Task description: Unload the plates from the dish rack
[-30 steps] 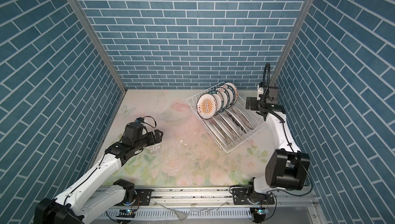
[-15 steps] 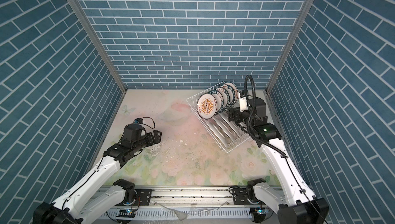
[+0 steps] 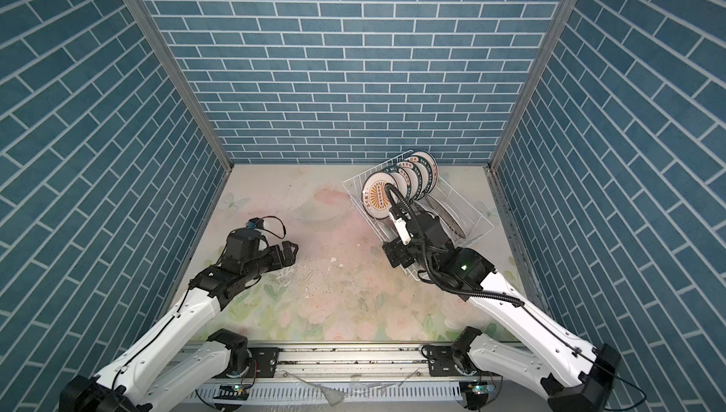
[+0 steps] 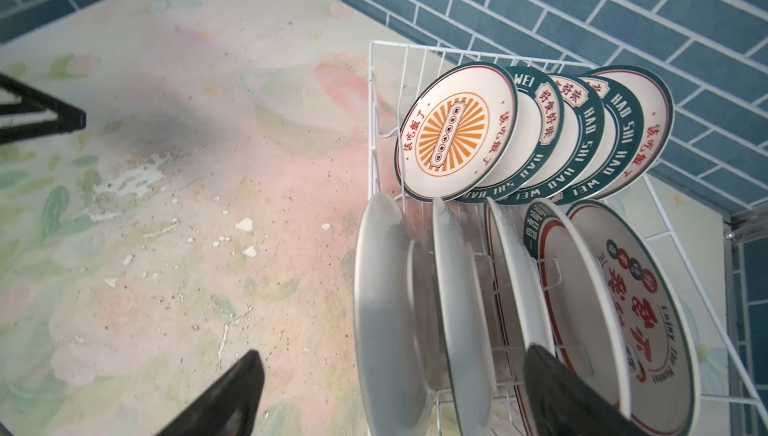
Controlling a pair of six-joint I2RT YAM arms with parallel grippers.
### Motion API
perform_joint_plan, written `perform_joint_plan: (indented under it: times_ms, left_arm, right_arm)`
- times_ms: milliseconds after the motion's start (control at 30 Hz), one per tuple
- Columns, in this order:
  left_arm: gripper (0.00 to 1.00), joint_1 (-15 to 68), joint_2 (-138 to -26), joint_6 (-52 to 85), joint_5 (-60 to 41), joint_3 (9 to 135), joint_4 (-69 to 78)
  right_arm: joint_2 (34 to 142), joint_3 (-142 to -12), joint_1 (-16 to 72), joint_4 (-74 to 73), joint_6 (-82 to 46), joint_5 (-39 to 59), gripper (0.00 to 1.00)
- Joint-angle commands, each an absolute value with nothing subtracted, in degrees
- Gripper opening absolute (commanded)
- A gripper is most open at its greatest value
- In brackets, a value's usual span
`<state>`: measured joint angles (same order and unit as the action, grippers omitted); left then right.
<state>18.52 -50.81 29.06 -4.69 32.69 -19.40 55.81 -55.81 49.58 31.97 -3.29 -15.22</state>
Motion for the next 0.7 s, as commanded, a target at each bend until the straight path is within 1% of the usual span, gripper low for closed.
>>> perform_joint_plan:
  times_ms: [0,67,233,333,367,400,667]
  left_arm:
    - [0.99,18.72,-51.21,28.14,-5.68,32.51,-20.18]
    - [0.99,18.74,-51.41,27.94,-5.71,32.86,-20.62]
    - [0.99,18.72,-50.06,28.15,-4.92,32.77,-21.27]
    - [0.99,18.72,-49.00,28.32,-4.67,32.14,-21.51]
    - [0.99,18.72,-48.80,28.42,-4.60,31.96,-21.62]
    - [0.99,18.72,-48.65,28.34,-4.71,31.77,-21.71]
    - [0.99,18.74,-48.08,28.25,-4.70,31.20,-22.41]
  right_arm:
    - [56.49,-54.48,52.71,33.67,-5.67,-22.00,0.91]
    - [58.48,-55.17,54.81,34.90,-6.21,-23.89,0.86]
    - [64.71,-57.06,59.12,38.49,-8.70,-31.02,0.80]
    - [66.84,-57.09,60.02,38.29,-10.82,-33.46,0.75]
    - [67.25,-57.07,60.09,38.08,-11.68,-34.19,0.72]
    - [67.50,-56.83,60.12,37.62,-12.11,-34.58,0.70]
    - [68.82,-55.51,60.13,34.63,-11.82,-35.20,0.64]
